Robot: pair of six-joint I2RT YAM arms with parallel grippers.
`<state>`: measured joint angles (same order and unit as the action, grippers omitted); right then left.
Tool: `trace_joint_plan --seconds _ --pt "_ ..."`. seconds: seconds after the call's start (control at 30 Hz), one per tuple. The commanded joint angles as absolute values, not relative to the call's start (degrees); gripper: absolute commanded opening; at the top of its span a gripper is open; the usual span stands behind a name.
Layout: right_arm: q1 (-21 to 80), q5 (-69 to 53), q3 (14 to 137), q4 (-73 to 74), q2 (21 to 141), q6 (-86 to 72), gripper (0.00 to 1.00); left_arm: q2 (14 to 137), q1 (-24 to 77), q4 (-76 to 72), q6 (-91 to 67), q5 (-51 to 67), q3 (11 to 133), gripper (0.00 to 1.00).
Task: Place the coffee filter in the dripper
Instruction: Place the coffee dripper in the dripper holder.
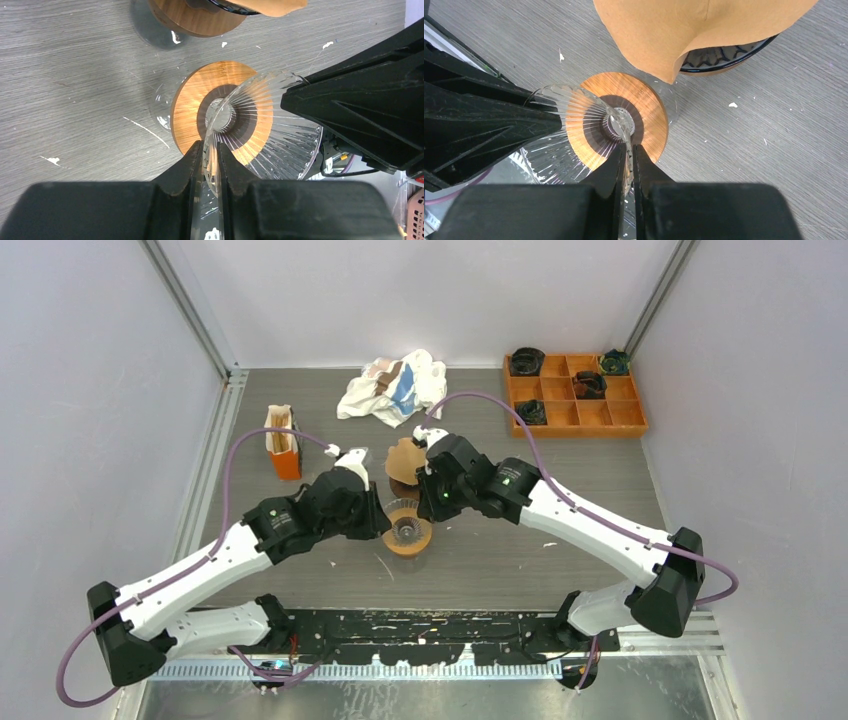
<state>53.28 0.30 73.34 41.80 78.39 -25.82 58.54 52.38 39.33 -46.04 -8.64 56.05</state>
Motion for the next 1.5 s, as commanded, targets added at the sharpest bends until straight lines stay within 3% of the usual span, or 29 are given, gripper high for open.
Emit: trace_joint_plan --seconds 0.0,0.2,0.7,1.27,1.47 --pt "52.82 3.43 71.46 43.24 77.78 -24.44 0.07 59.50 52.03 41.22 -44.74 -8.50 57.70 0.13" --pt "52.79 4.61 68.83 43.33 78.42 -23.76 0.01 60.65 52.03 40.95 -44.82 -7.36 56.98 0.07" --pt "52.82 3.69 61.22 41.19 81.92 -22.33 0.01 63.90 52.62 42.59 -45.00 -6.92 56.54 0.04" --pt "55.71 4.43 64.76 44.26 83.61 -21.80 0.01 66.36 52.74 47.02 -44.30 -9.62 55.99 0.05" --pt "55.65 5.23 67.49 44.88 81.92 -21.87 0.01 65.30 52.74 47.02 -44.32 -9.77 57.45 0.11"
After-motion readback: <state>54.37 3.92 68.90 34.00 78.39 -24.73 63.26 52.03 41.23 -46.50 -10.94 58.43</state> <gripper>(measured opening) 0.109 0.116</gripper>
